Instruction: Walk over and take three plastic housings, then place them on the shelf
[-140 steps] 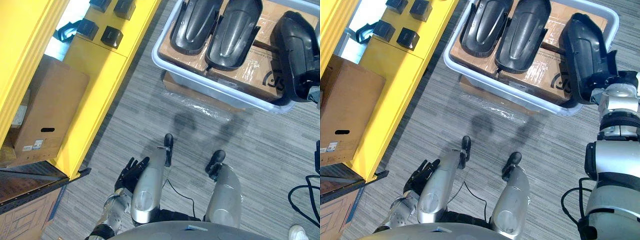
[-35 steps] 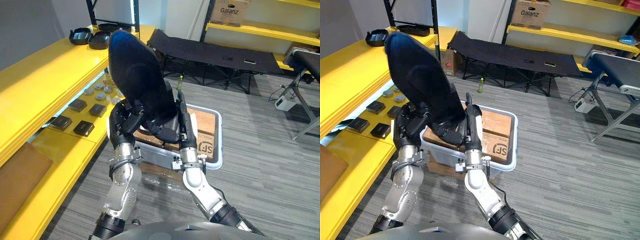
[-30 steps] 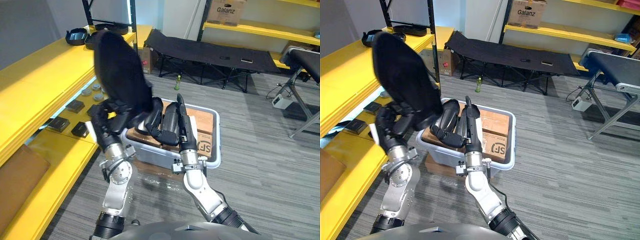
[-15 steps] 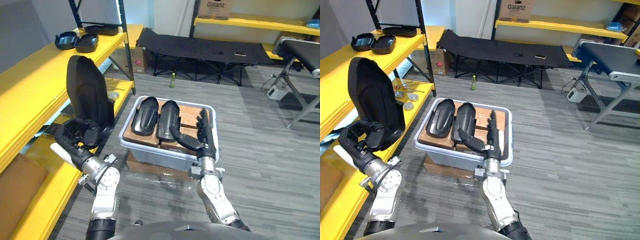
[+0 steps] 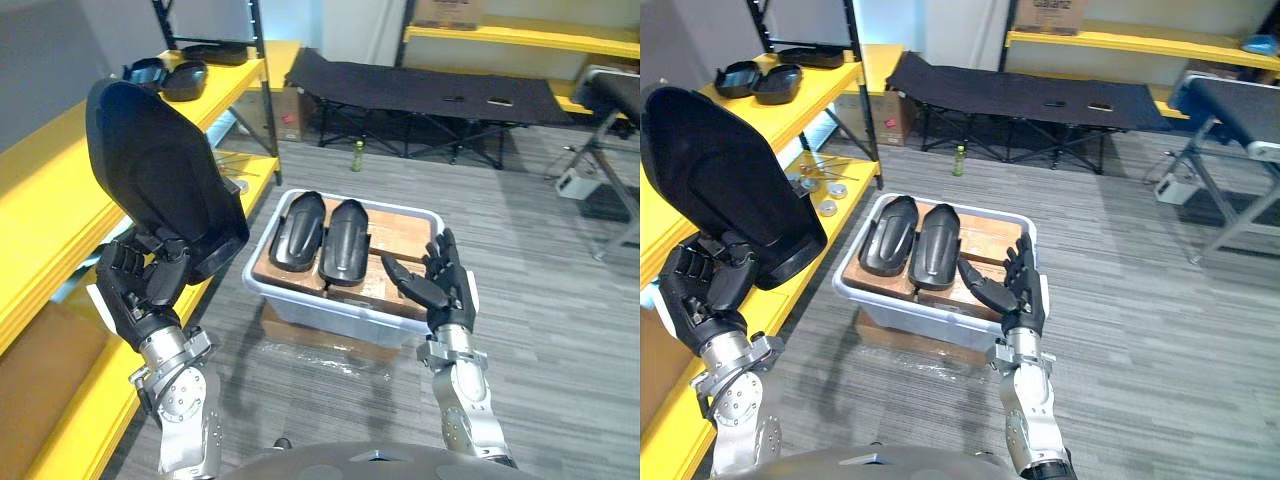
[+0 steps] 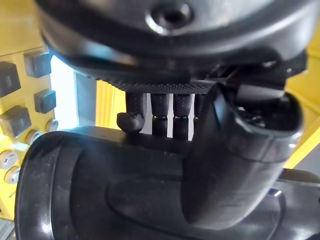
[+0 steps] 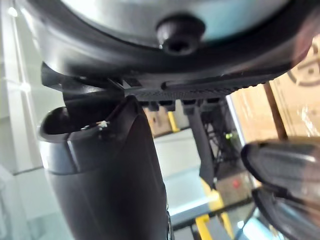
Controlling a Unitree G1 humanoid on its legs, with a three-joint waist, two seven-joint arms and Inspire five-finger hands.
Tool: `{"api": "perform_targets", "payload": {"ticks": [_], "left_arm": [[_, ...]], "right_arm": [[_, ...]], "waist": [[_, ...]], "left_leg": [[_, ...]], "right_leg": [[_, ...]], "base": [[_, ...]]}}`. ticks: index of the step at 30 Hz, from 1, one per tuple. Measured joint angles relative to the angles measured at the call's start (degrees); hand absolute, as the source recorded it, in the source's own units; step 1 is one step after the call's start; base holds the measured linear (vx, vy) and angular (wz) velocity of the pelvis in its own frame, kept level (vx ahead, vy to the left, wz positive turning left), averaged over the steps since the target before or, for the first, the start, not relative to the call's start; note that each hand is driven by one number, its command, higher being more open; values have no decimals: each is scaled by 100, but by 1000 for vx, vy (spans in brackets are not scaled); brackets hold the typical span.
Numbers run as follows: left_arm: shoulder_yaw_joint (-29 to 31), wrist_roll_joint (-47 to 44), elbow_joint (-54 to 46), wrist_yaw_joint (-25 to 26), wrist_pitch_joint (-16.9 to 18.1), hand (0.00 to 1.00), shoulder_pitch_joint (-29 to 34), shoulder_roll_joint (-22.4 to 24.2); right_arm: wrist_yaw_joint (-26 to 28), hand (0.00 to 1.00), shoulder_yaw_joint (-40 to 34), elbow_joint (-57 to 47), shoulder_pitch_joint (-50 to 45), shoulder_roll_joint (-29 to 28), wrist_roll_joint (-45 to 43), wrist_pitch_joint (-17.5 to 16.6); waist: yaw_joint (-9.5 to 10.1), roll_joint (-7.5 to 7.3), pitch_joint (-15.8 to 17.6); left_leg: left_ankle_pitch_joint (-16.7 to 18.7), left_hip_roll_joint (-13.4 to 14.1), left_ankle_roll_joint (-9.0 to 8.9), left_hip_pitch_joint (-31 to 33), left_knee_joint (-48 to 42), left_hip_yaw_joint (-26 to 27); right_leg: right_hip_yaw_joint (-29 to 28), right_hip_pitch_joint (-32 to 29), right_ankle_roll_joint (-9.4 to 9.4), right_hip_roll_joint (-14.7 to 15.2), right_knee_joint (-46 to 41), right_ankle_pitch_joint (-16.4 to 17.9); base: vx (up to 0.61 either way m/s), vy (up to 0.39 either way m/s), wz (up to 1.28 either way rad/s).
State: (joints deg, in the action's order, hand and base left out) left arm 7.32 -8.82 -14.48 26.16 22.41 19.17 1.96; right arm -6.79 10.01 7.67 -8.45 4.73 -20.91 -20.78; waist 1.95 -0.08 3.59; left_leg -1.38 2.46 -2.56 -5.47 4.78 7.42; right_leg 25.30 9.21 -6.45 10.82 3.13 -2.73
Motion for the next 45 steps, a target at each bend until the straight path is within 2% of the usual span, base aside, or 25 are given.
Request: {"api": "perform_targets", "payload": {"ticks": [1,2,5,7,11,14,16,17,21,23,24,25,26,27,28,30,31,32,33,34,38,43,45], "left_arm": [[25,-23,-95,-62,0,0,45,10],[128,-67,-311,-199,0,0,177,51],[370,-320,-538,-420,23,0,369,57],[682,-641,-644,-590,158,0,561,65],[957,-1102,-647,-812,281,0,675,145],[900,-1269,-647,-1067,281,0,678,162],[873,-1326,-646,-1272,275,0,558,164],[872,-1373,-643,-1435,275,0,561,164],[844,-1610,-644,-1768,274,0,554,160],[688,-1617,-642,-2002,273,0,535,140],[492,-1622,-621,-2217,258,0,521,107],[241,-1637,-594,-2436,244,0,457,-66],[143,-1636,-588,-2550,244,0,403,-178],[-6,-1638,-568,-2726,245,0,245,-360],[-75,-1642,-504,-2801,246,0,76,-447],[-78,-1764,-318,-2801,245,0,-99,-435],[-77,-1832,-220,-2746,242,0,-114,-409],[-89,-1884,-110,-2717,233,0,-110,-358],[-89,-1887,-89,-2693,227,0,-57,-285],[-91,-1888,-87,-2693,227,0,-52,-257],[-97,-1902,-106,-2692,241,0,-15,-254],[-261,-1876,-305,-2647,241,0,168,-254],[-268,-1857,-324,-2559,241,0,180,-244]], "right_arm": [[10,100,70,6,76,8,12,2],[11,100,270,31,280,6,53,4],[38,100,562,121,573,4,288,18],[133,100,796,130,776,-17,687,21],[364,100,965,129,998,41,915,37],[554,100,908,129,1012,211,832,179],[611,100,744,131,979,296,816,268],[613,100,654,139,917,368,820,333],[687,100,455,127,886,326,859,335],[685,100,274,105,848,214,868,333],[639,100,146,39,722,199,869,333],[522,100,23,-78,483,192,877,333],[454,100,-22,-132,376,181,881,332],[319,100,-68,-218,201,136,879,331],[280,100,-72,-243,136,123,878,326],[325,100,-73,-245,194,111,878,305],[403,100,-71,-247,238,106,880,275],[470,100,-74,-258,268,157,880,235],[555,100,-76,-302,302,225,877,229],[625,100,-91,-320,305,264,868,229],[893,100,-99,-495,261,355,869,226],[903,100,-144,-606,206,350,665,113],[889,100,-98,-605,193,256,607,111]], "waist": [[50,3,4],[207,14,30],[401,15,37],[599,-5,50],[724,-124,120],[713,-144,224],[568,-99,358],[596,-51,407],[565,-49,411],[517,-45,419],[450,25,439],[339,41,435],[280,14,431],[161,-12,433],[103,-99,410],[153,-184,439],[183,-210,451],[192,-121,471],[251,33,505],[288,119,555],[236,128,573],[210,56,557],[243,59,559]], "left_leg": [[-13,-2,0,19,0,-71],[-35,-4,-4,36,-1,-202],[-52,-25,-4,32,-1,-390],[-52,-40,-7,35,-1,-451],[109,-89,-33,237,-304,-571],[570,-105,44,958,-1529,-722],[780,14,172,1249,-2001,-375],[844,113,147,1253,-2050,-78],[645,-98,211,1141,-1643,-116],[631,-198,216,1128,-1546,-171],[578,-249,244,1135,-1546,-448],[504,-320,281,1128,-1473,-791],[429,-354,287,1092,-1391,-963],[245,-376,317,1095,-1165,-1334],[6,-422,287,1090,-1000,-1552],[-76,-522,276,1116,-1033,-1630],[-75,-597,274,1157,-1115,-1546],[-47,-612,248,1217,-1223,-1467],[6,-508,181,1312,-1309,-1324],[59,-402,109,1312,-1337,-1261],[149,-116,1,1288,-1324,-1039],[157,-97,-4,1327,-1408,-869],[353,-110,17,1414,-1736,-823]], "right_leg": [[68,13,0,-2,0,1],[212,77,1,-8,0,3],[395,196,-2,-3,-6,38],[465,203,5,7,-10,66],[606,213,22,75,-126,214],[942,225,59,79,-359,311],[1266,382,-35,83,-437,428],[1295,386,-24,107,-520,438],[1346,385,84,262,-543,508],[1334,314,166,404,-875,690],[983,169,209,514,-1473,713],[370,-84,220,607,-2259,719],[38,-247,240,626,-2655,706],[-470,-524,334,541,-3057,1034],[-666,-567,297,377,-2888,1373],[-672,-559,385,275,-2294,1473],[-672,-528,307,209,-1950,1381],[-605,-416,171,183,-1743,1364],[-612,-364,46,82,-1500,1283],[-602,-308,42,-14,-1392,1241],[-646,-320,147,-210,-1400,1280],[-710,-423,149,-171,-1503,1275],[-728,-417,169,-131,-1588,1307]], "base": [[-5,-29,61],[0,-25,46],[0,-16,43],[-16,3,19],[0,12,18],[-30,48,59],[-69,57,78],[-47,50,39],[-6,73,25],[19,70,54],[15,101,114],[21,91,133],[54,17,163],[103,-86,150],[115,-117,132],[81,-125,53],[27,-132,22],[-17,-111,4],[-40,-71,-4],[-55,-59,-13],[-102,-99,-13],[12,-7,-9],[35,55,-11]]}}
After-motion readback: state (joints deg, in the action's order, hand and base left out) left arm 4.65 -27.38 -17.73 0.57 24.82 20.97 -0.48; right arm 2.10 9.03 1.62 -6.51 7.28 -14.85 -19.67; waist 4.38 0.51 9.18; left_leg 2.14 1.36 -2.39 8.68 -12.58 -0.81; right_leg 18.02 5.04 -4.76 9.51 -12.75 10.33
